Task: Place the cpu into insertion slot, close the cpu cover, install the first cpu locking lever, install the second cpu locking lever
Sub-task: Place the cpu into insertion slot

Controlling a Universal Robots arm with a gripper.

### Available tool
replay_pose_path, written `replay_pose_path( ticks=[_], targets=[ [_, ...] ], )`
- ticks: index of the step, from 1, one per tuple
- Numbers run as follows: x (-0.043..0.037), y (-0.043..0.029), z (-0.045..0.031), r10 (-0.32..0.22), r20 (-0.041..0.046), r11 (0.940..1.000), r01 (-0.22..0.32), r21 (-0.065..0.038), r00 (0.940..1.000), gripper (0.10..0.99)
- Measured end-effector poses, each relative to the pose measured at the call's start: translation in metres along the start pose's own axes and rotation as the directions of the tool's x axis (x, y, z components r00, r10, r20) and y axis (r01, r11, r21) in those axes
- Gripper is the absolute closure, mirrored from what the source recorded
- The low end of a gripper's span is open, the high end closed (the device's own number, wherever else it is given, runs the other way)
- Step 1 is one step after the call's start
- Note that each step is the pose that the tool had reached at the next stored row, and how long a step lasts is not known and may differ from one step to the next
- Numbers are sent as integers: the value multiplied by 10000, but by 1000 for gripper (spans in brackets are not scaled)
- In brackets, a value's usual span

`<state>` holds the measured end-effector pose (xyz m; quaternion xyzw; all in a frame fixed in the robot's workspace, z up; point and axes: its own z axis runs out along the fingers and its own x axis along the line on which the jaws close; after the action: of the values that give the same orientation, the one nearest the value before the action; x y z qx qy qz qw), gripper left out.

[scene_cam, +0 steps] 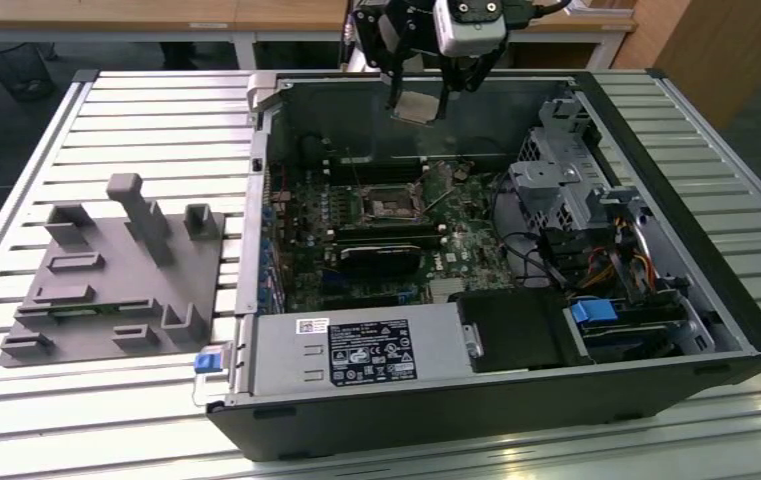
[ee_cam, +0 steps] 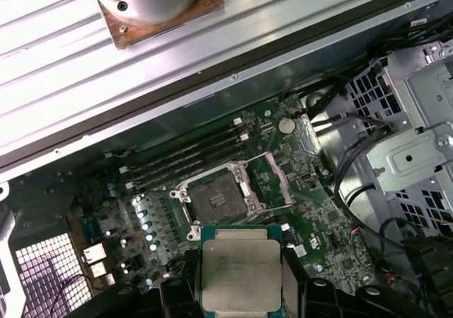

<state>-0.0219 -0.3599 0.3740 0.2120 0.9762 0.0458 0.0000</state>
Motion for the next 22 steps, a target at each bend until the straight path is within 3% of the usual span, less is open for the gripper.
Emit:
replay_pose_path(
  ticks=[22],
  targets=[
    [0, 0, 2, 719, 64, 9974, -719, -16, 9974, 549]
  ],
)
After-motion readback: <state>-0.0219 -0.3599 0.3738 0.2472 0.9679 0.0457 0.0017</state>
